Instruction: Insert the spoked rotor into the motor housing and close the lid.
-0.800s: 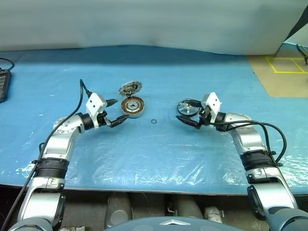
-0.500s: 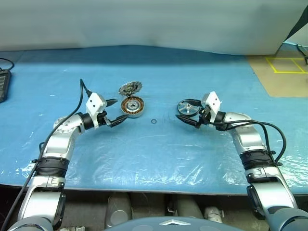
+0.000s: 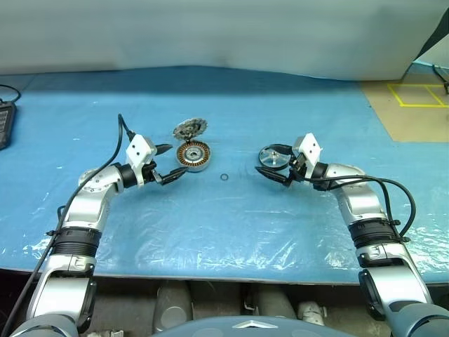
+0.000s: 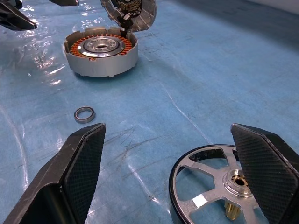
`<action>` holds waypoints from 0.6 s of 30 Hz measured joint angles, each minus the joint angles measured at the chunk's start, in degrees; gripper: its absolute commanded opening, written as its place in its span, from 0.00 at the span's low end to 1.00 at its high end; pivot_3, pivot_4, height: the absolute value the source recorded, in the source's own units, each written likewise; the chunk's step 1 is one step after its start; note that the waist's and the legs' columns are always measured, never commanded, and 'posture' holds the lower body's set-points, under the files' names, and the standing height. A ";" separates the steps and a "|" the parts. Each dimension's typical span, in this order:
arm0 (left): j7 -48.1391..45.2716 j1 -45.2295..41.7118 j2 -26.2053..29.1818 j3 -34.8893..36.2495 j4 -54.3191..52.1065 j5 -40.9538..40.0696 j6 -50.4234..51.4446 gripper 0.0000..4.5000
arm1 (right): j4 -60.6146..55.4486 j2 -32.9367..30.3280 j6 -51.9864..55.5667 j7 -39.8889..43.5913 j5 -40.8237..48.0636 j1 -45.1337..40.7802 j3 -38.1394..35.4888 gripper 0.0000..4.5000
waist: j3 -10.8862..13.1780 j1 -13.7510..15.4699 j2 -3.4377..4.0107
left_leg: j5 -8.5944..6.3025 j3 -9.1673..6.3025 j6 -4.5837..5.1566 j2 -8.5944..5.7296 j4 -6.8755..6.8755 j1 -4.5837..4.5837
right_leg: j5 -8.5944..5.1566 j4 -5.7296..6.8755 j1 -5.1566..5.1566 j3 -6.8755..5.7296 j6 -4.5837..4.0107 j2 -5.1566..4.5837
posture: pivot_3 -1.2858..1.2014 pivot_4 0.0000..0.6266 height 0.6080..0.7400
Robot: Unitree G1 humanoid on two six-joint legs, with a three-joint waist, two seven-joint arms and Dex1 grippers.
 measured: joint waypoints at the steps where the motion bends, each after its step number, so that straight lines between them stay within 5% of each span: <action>1: -0.01 0.00 0.00 0.00 0.00 0.05 0.00 1.00 | 0.00 0.00 0.00 0.03 0.00 0.00 0.00 0.99 | 0.00 0.00 0.00 | 0.00 0.00 0.00 0.00 0.00 0.00 | 0.00 0.00 0.00 0.00 0.00 0.00 | 0.52 0.24 1.00; 18: -0.53 0.01 0.00 -0.02 0.00 0.35 -0.02 1.00 | 0.00 0.04 0.00 0.13 -0.01 -0.21 0.03 0.99 | 0.00 0.01 0.00 | 0.00 0.00 0.00 0.00 0.01 0.00 | 0.00 0.00 0.00 0.00 0.00 0.00 | 0.52 0.24 1.00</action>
